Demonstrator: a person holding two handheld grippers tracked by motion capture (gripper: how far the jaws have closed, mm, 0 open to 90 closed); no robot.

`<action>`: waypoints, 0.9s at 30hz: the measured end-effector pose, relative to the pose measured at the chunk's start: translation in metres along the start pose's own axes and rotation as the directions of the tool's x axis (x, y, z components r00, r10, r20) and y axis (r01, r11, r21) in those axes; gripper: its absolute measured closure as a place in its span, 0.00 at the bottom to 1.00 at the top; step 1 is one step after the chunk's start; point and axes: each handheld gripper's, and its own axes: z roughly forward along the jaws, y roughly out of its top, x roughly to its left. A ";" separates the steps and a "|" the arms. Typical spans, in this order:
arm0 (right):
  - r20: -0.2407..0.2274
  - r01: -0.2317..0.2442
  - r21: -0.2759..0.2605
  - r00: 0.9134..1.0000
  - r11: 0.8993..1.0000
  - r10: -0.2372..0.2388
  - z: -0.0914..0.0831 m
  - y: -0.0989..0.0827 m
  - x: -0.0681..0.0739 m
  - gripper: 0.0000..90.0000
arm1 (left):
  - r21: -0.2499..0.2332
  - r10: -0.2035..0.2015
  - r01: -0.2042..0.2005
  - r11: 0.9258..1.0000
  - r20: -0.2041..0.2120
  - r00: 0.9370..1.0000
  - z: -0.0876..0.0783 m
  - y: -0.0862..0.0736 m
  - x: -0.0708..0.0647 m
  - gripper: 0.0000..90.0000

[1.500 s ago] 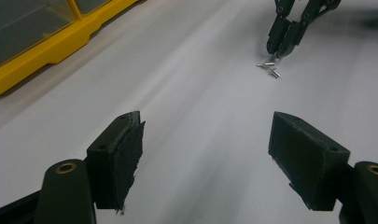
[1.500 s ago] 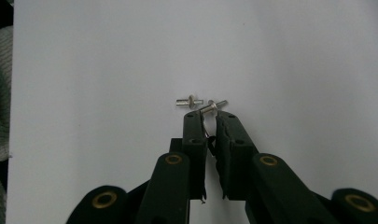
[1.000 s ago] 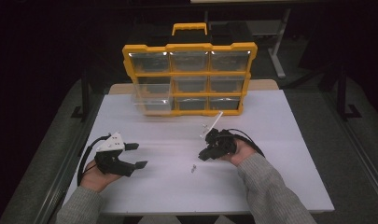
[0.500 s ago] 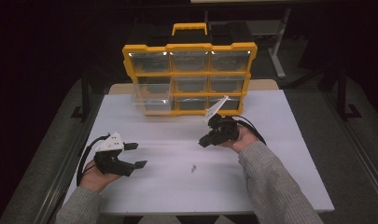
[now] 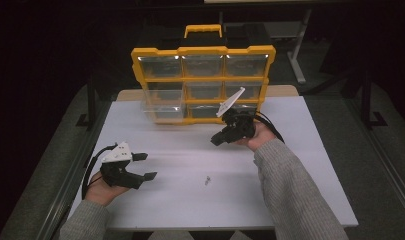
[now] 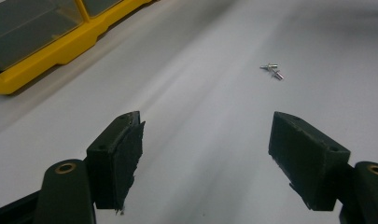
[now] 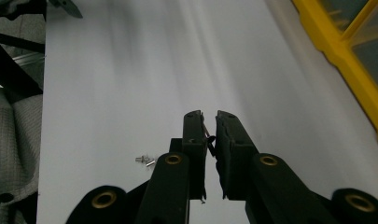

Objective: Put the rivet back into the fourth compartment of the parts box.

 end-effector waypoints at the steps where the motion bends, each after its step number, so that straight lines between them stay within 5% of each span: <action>1: 0.001 0.005 0.000 1.000 1.000 -0.005 -0.002 0.002 -0.001 0.90 | 0.000 0.004 -0.004 1.000 -0.002 1.000 0.000 0.000 0.000 0.28; 27: 0.055 0.065 0.001 0.996 0.998 -0.065 -0.039 0.069 -0.010 0.90 | -0.007 0.012 -0.012 1.000 0.000 1.000 0.000 -0.001 0.002 0.28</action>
